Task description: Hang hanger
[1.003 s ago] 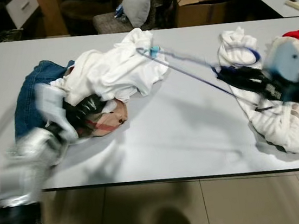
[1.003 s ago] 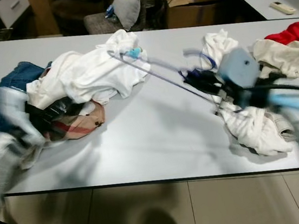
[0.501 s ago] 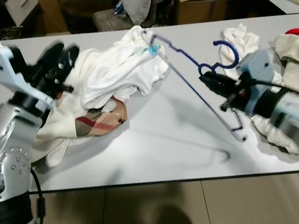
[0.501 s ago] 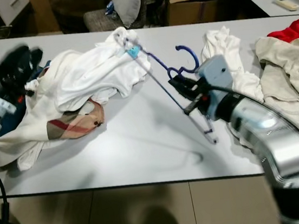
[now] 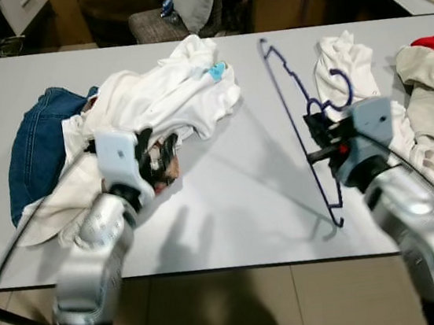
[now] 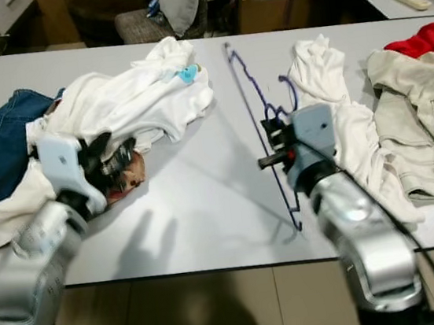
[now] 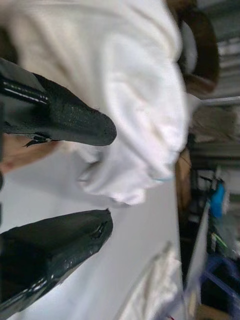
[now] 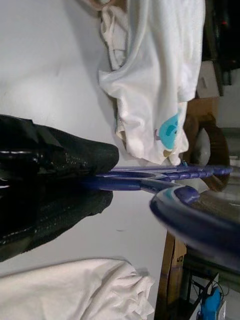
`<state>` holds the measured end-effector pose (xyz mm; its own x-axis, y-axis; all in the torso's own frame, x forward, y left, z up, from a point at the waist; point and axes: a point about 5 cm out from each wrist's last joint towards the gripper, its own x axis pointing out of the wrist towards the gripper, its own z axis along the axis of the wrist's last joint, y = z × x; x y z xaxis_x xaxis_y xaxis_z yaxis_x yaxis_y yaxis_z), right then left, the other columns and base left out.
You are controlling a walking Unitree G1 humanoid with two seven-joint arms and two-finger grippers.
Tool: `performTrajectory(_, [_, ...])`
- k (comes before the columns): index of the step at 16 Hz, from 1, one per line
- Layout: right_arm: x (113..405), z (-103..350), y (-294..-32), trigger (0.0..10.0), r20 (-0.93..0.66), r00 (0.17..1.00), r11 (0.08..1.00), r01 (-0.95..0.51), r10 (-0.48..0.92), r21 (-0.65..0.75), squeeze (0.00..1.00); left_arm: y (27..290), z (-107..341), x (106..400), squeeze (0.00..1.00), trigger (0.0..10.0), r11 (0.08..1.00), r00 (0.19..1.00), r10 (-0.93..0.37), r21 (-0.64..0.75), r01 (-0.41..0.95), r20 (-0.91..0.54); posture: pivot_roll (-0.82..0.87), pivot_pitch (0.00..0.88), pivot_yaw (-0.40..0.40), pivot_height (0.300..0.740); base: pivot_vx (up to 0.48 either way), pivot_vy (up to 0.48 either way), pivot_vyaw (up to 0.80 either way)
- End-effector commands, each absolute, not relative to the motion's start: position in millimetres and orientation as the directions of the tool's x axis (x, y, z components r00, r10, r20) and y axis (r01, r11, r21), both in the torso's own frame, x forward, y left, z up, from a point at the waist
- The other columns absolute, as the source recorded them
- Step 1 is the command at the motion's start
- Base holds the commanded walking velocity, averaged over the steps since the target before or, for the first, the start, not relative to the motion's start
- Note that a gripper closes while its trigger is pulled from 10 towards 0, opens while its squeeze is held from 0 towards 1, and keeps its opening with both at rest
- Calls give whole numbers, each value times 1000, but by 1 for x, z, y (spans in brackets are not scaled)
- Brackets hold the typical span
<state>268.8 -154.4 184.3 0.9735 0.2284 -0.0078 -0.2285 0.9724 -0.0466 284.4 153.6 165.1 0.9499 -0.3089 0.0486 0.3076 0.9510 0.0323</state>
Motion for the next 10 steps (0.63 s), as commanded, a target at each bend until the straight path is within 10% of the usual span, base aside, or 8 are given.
performTrajectory(1, [266,185,-153,10000,13,978,978,-206,206,-15,0,151,162,283,0,10000,953,952,-302,51,300,46,-104,85,29,740,0,-412,0])
performTrajectory(10, [263,181,-146,10000,102,987,992,-117,121,-47,0,142,154,277,0,10000,950,949,-313,40,311,46,-103,92,23,740,0,-353,0])
